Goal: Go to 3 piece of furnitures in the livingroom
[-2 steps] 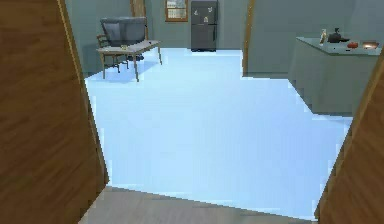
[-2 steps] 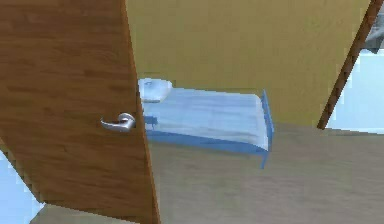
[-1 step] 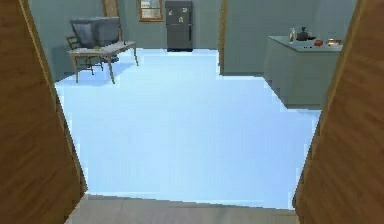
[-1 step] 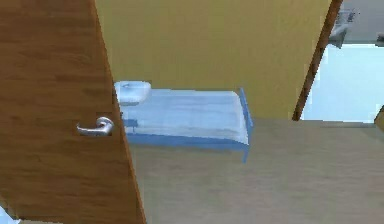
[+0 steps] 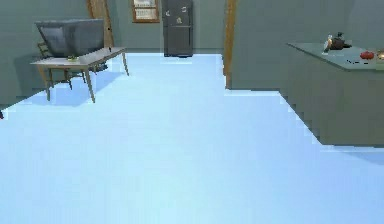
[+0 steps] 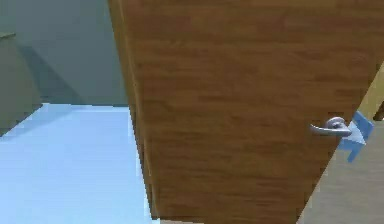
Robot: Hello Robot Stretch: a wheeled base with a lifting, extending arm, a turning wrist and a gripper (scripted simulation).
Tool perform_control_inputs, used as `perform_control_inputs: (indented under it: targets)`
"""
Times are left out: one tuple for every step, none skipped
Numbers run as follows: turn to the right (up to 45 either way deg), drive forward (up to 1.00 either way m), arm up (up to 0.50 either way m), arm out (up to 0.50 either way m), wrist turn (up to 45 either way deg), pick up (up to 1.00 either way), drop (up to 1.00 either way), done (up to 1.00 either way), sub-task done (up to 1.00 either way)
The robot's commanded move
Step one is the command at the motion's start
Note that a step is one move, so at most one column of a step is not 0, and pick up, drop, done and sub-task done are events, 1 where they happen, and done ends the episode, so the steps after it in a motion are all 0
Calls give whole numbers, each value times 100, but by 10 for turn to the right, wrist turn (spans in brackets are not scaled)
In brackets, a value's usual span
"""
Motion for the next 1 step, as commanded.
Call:
perform_control_inputs:
  targets:
    - [0,100,0,0,0,0,0,0,0]
